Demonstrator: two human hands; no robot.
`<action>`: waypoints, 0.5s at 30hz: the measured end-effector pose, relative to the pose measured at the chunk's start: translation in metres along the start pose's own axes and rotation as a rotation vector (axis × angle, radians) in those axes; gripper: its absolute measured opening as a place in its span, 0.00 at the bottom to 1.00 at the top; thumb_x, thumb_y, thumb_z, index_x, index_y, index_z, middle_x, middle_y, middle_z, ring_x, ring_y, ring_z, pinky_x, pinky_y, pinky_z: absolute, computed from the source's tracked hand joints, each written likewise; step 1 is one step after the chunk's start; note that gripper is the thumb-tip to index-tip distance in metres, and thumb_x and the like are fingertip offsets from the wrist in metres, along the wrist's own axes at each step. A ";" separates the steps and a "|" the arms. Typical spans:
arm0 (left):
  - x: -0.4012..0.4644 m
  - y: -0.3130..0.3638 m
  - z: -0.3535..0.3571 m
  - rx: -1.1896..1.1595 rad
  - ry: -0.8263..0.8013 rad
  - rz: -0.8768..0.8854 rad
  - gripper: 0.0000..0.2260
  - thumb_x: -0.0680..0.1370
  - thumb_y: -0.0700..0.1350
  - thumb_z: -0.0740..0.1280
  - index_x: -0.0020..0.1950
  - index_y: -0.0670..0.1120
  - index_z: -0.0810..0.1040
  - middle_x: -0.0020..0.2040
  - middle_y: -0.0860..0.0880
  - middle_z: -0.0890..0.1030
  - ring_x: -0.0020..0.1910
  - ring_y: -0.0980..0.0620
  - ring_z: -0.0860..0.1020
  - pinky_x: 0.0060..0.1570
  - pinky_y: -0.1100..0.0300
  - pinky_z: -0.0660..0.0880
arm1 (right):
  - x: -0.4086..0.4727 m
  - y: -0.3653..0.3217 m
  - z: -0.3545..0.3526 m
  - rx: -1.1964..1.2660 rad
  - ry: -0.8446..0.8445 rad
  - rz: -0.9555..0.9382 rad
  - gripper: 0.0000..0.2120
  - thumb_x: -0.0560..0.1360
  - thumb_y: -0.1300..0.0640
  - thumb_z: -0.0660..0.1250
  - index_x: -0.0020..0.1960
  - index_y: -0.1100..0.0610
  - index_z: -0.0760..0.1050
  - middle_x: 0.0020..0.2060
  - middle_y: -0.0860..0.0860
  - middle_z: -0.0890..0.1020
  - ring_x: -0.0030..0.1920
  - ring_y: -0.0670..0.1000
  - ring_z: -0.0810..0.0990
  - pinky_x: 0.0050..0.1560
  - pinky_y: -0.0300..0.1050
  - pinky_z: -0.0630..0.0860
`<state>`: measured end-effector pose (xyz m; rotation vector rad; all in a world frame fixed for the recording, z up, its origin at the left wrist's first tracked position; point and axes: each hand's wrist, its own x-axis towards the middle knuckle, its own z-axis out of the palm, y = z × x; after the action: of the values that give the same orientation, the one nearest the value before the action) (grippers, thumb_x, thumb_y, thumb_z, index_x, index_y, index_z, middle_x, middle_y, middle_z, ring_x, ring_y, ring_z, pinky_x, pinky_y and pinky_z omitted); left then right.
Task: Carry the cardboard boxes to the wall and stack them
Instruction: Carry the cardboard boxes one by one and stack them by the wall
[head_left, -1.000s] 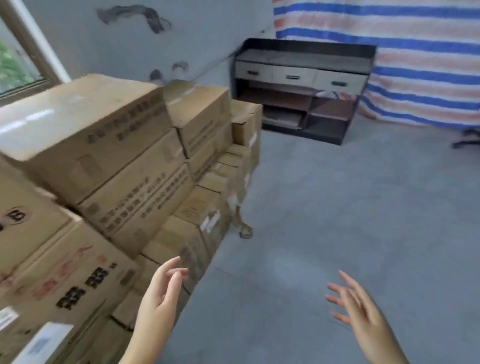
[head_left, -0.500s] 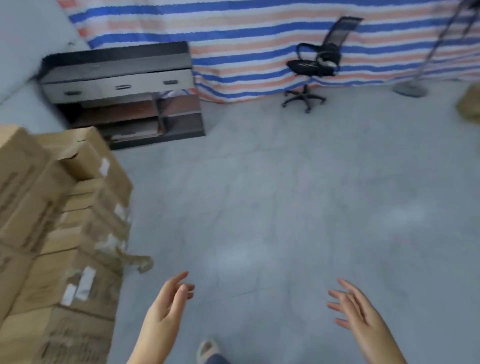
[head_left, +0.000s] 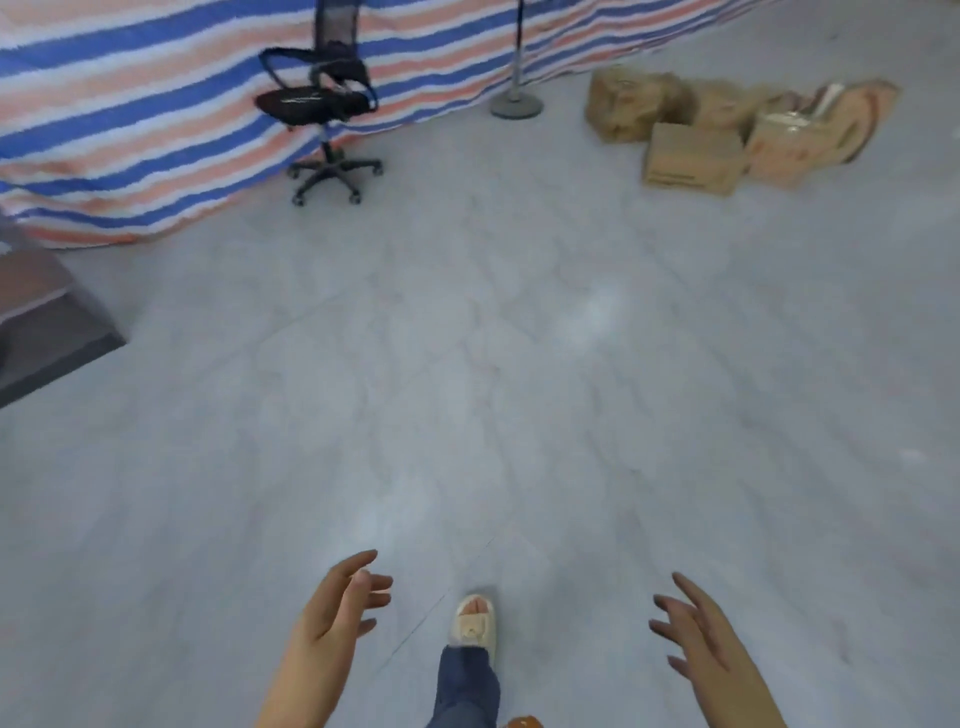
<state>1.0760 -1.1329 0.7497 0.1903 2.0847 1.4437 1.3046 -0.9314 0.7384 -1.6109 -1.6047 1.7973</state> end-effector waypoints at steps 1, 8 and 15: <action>0.018 0.010 0.005 -0.001 -0.010 0.005 0.11 0.81 0.40 0.57 0.53 0.50 0.77 0.46 0.46 0.83 0.48 0.49 0.81 0.47 0.55 0.76 | 0.011 -0.017 0.002 0.012 0.031 -0.019 0.27 0.72 0.37 0.66 0.67 0.47 0.70 0.52 0.44 0.80 0.50 0.43 0.79 0.56 0.51 0.72; 0.146 0.103 0.045 0.145 -0.233 0.114 0.11 0.81 0.41 0.58 0.56 0.54 0.76 0.46 0.60 0.83 0.45 0.62 0.80 0.55 0.53 0.74 | 0.095 -0.097 -0.007 0.078 0.273 -0.121 0.48 0.44 0.16 0.61 0.59 0.38 0.69 0.54 0.42 0.79 0.53 0.44 0.79 0.53 0.50 0.75; 0.254 0.201 0.129 0.174 -0.372 0.213 0.10 0.82 0.44 0.58 0.57 0.54 0.76 0.49 0.53 0.83 0.47 0.61 0.80 0.54 0.57 0.75 | 0.170 -0.136 -0.016 0.138 0.407 -0.092 0.13 0.79 0.59 0.61 0.60 0.45 0.71 0.56 0.52 0.80 0.51 0.50 0.80 0.55 0.54 0.74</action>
<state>0.8968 -0.8381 0.8004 0.7125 1.9197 1.2285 1.1937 -0.7443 0.7594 -1.6745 -1.3170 1.3867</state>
